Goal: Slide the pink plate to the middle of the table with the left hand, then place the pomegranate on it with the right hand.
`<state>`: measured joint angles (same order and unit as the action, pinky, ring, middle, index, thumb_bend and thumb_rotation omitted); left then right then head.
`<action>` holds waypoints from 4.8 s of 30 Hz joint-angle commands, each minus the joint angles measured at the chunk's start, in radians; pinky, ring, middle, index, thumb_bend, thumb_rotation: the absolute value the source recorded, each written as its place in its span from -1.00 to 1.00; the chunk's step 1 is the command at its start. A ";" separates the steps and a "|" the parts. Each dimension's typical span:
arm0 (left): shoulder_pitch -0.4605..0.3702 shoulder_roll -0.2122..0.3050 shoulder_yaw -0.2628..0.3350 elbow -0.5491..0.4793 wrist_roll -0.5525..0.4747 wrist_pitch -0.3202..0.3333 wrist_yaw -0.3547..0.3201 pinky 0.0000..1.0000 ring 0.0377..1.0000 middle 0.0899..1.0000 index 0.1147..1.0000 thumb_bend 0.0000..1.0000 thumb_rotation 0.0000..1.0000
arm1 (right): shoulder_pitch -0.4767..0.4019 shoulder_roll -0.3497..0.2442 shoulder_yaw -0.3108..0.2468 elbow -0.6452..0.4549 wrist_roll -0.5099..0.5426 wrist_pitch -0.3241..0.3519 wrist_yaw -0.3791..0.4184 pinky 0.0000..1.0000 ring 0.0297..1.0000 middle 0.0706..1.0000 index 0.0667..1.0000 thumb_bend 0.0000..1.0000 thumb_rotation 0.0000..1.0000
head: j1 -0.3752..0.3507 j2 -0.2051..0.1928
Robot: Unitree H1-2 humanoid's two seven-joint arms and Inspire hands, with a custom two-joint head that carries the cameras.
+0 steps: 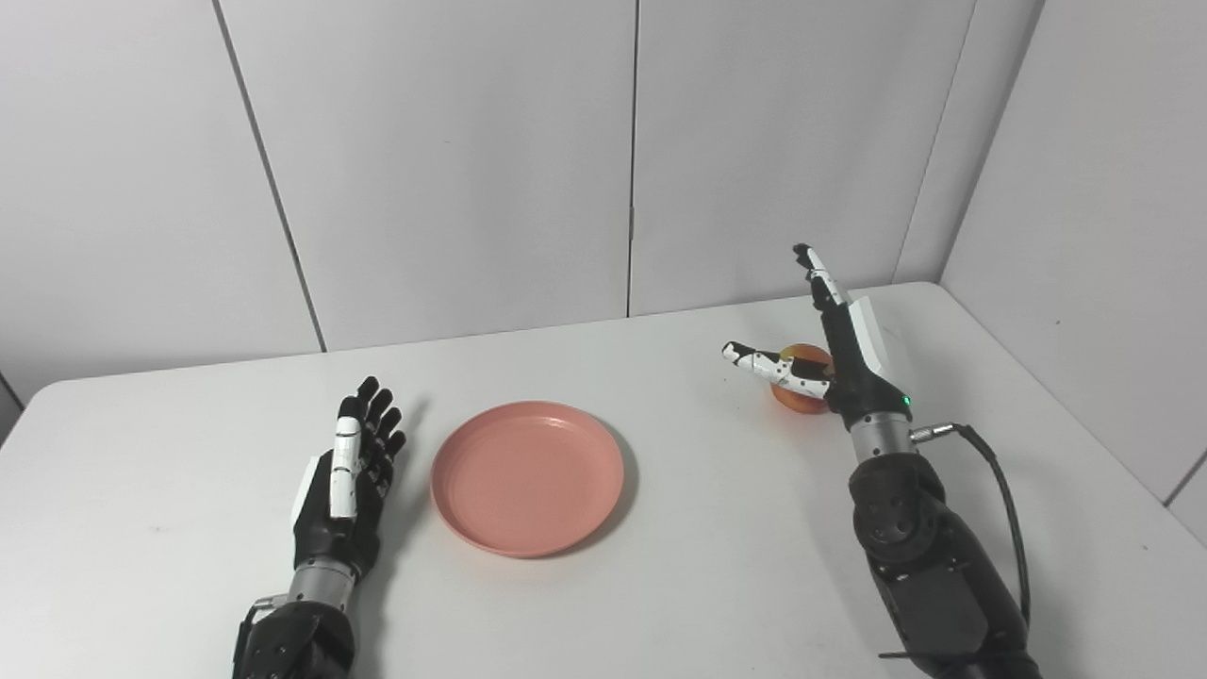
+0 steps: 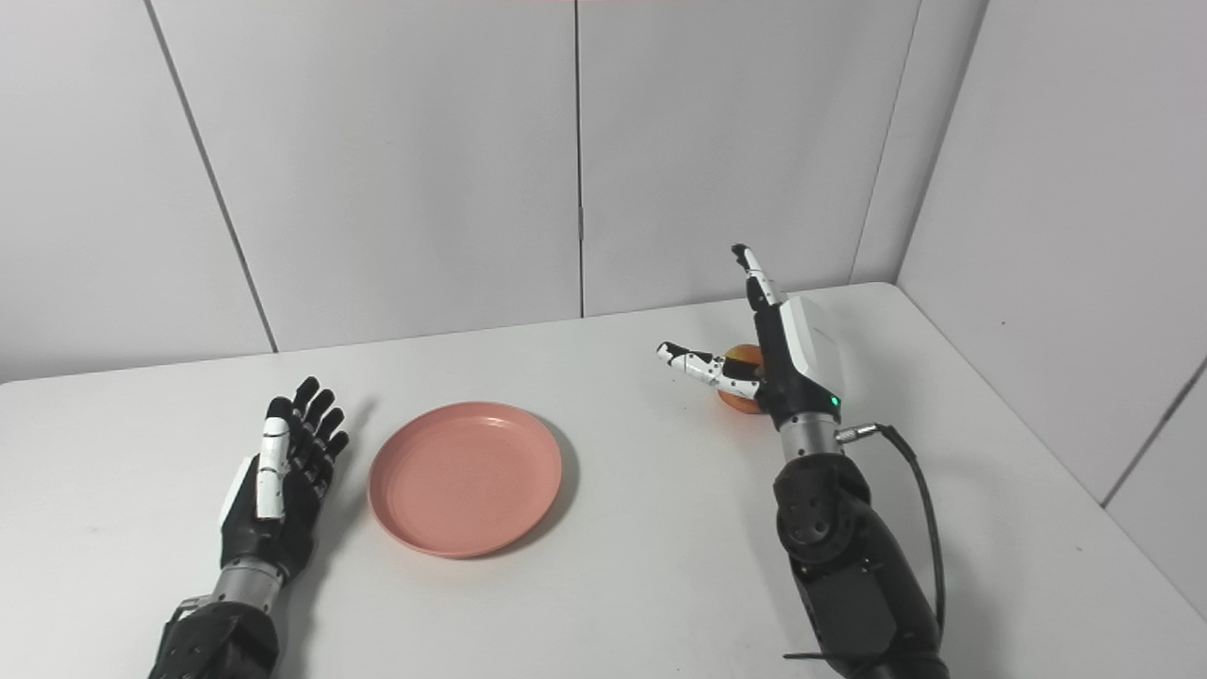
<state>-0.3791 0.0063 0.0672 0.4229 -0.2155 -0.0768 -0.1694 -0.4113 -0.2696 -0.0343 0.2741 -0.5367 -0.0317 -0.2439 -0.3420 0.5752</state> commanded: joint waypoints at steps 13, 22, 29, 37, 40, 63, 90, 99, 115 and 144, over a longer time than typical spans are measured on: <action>0.002 0.015 0.003 0.014 -0.007 -0.037 -0.022 1.00 1.00 1.00 1.00 0.14 1.00 | -0.056 -0.063 0.034 0.057 -0.077 0.049 -0.052 0.70 0.81 0.85 0.87 0.75 -0.07 | -0.003 -0.001; 0.005 0.012 0.001 0.003 -0.002 -0.029 -0.016 1.00 1.00 1.00 1.00 0.15 1.00 | -0.060 -0.083 0.051 0.091 -0.096 0.085 -0.049 0.76 0.81 0.83 0.87 0.75 -0.12 | 0.009 0.002; 0.010 0.011 -0.005 -0.007 0.006 -0.026 -0.011 1.00 1.00 1.00 1.00 0.15 1.00 | -0.062 -0.093 0.064 0.119 -0.080 0.096 -0.039 0.75 0.79 0.81 0.85 0.75 -0.29 | 0.016 0.005; 0.014 0.007 -0.007 -0.013 0.013 -0.025 -0.002 1.00 1.00 1.00 1.00 0.15 1.00 | -0.062 -0.091 0.070 0.139 -0.062 0.112 -0.027 0.61 0.70 0.75 0.79 0.70 -0.49 | 0.022 0.000; 0.016 0.007 -0.009 -0.018 0.014 -0.021 -0.002 1.00 1.00 1.00 1.00 0.15 1.00 | -0.061 -0.090 0.071 0.144 -0.056 0.113 -0.025 0.52 0.66 0.71 0.73 0.64 -0.59 | 0.024 -0.004; 0.020 0.002 -0.015 -0.026 0.026 -0.016 0.001 1.00 1.00 1.00 1.00 0.15 1.00 | -0.059 -0.094 0.086 0.183 -0.039 0.046 -0.091 -0.01 0.14 0.23 0.32 0.08 -1.00 | 0.032 -0.004; 0.021 -0.033 -0.036 -0.035 0.066 -0.010 0.039 1.00 1.00 1.00 1.00 0.15 1.00 | -0.044 -0.102 0.060 0.112 0.022 -0.099 -0.192 -0.15 -0.06 -0.15 -0.01 0.03 -1.00 | 0.176 0.014; 0.020 -0.056 -0.043 -0.044 0.071 -0.013 0.058 1.00 1.00 1.00 1.00 0.12 1.00 | -0.017 -0.082 0.063 -0.038 0.069 -0.100 -0.103 -0.19 -0.08 -0.15 -0.03 0.04 -1.00 | 0.232 0.028; 0.022 -0.086 -0.065 -0.060 0.115 -0.011 0.107 0.99 1.00 1.00 1.00 0.14 1.00 | 0.032 -0.031 0.061 -0.276 0.168 -0.057 0.082 -0.22 -0.12 -0.16 -0.02 0.03 -1.00 | 0.300 0.038; 0.005 -0.108 -0.081 -0.028 0.174 -0.016 0.164 0.97 1.00 1.00 1.00 0.08 1.00 | 0.004 0.081 0.198 -0.217 0.143 -0.129 0.207 -0.21 -0.12 -0.16 -0.02 0.03 -1.00 | 0.326 0.027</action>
<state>-0.3531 -0.0913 -0.0104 0.3860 -0.0472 -0.0814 -0.0118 -0.3447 -0.1932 0.1637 0.0729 -0.3868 -0.0992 -0.0287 -0.0169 0.6029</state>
